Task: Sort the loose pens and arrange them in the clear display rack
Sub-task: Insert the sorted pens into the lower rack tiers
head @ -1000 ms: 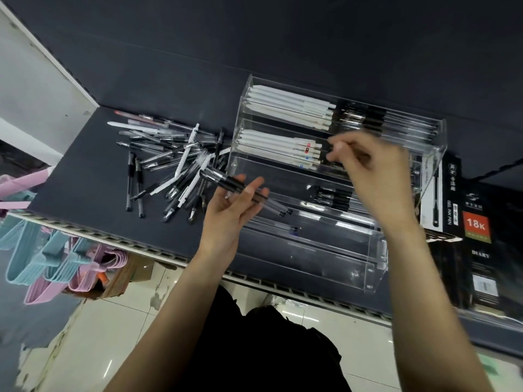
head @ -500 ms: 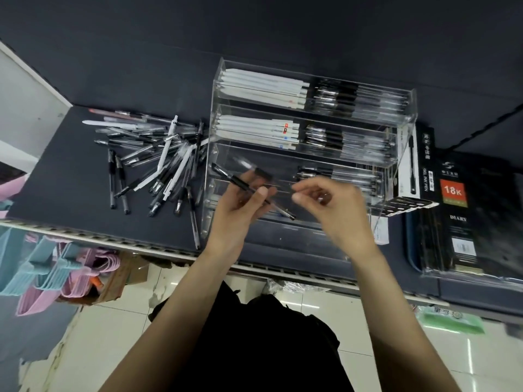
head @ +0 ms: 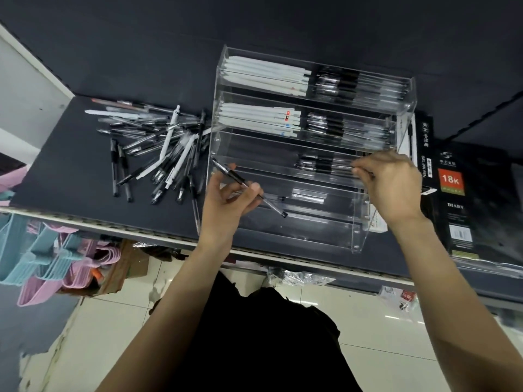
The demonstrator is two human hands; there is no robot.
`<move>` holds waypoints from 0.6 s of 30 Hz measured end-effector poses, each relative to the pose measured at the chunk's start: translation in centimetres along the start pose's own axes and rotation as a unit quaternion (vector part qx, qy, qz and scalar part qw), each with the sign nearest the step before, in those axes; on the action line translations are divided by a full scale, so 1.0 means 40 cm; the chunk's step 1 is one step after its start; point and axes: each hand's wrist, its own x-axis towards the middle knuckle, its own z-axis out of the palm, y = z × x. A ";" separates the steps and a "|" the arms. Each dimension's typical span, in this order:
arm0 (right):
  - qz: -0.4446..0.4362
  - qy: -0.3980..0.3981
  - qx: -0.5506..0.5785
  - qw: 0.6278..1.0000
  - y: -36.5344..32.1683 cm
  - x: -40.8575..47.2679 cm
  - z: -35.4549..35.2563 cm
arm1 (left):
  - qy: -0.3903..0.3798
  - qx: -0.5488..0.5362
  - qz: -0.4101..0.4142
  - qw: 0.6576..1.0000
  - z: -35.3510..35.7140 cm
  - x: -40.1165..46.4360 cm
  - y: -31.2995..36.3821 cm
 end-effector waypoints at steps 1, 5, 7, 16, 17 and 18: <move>-0.015 0.001 -0.023 1.000 0.002 0.001 0.003 | -0.002 -0.003 0.000 1.000 0.004 -0.001 -0.004; -0.003 -0.046 -0.123 0.991 0.007 0.012 0.012 | -0.010 -0.006 -0.009 1.000 0.020 -0.006 -0.017; 0.003 -0.081 -0.178 0.981 0.001 0.019 0.013 | -0.015 -0.004 -0.011 1.000 0.030 -0.008 -0.024; 0.011 0.003 0.060 0.998 -0.084 -0.021 -0.052 | -0.005 -0.011 -0.003 1.000 0.078 -0.007 -0.042; 0.018 -0.025 0.134 0.991 -0.112 -0.039 -0.062 | -0.004 -0.013 -0.001 1.000 0.087 -0.007 -0.046; 0.021 -0.052 0.181 0.982 -0.137 -0.057 -0.069 | -0.006 -0.012 0.004 1.000 0.099 -0.007 -0.050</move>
